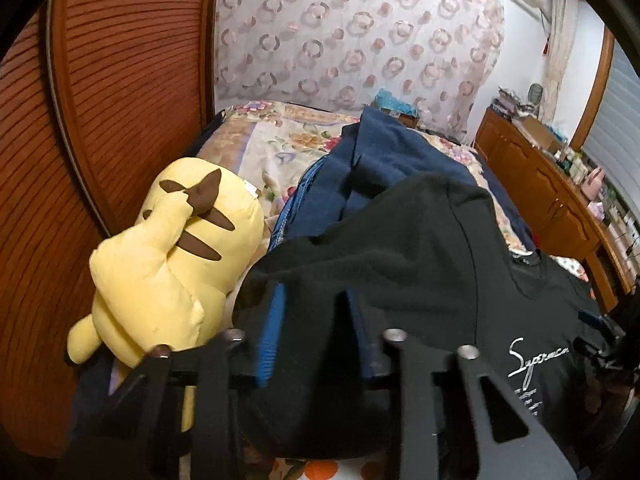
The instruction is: Fold small clothes
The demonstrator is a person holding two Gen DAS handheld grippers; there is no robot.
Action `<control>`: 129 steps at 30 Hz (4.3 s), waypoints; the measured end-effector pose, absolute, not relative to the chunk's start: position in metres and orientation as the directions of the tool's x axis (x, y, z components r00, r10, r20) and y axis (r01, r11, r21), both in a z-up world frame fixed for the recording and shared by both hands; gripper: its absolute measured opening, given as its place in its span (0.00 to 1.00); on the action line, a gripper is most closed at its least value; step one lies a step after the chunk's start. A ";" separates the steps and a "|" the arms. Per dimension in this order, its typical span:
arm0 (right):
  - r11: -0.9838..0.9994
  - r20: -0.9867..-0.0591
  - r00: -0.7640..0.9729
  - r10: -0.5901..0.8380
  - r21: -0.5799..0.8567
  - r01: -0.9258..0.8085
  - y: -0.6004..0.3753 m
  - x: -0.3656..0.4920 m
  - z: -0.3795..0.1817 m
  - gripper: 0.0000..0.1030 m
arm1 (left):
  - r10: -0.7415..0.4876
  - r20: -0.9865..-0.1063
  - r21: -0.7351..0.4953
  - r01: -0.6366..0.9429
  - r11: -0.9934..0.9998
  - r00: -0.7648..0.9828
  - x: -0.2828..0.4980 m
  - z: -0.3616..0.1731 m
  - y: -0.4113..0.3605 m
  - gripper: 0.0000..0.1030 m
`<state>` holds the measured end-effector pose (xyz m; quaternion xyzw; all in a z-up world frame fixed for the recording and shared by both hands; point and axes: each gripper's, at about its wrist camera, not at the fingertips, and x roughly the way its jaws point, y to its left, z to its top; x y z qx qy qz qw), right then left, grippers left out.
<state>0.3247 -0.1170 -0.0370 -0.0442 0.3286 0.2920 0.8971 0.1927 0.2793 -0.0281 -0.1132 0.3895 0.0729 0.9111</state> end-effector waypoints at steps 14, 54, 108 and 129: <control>0.822 -0.586 0.628 0.512 0.122 -0.557 -0.125 0.301 -0.042 1.00 | 0.088 -0.611 -0.037 -0.139 0.990 0.787 0.173 0.029 0.243 0.05; 0.839 -0.552 0.658 0.512 0.157 -0.521 -0.131 0.289 -0.038 1.00 | 0.038 -0.742 0.079 0.031 0.996 0.669 0.242 -0.002 0.216 0.06; 0.572 -0.666 0.278 0.692 0.272 -0.774 0.015 0.325 -0.078 0.06 | -0.077 -0.614 -0.062 0.049 0.997 0.785 0.150 -0.006 0.156 0.71; 0.789 -0.616 0.545 0.568 0.220 -0.574 -0.113 0.252 -0.032 0.44 | -0.124 -0.656 0.008 0.171 0.985 0.744 0.184 -0.022 0.095 0.70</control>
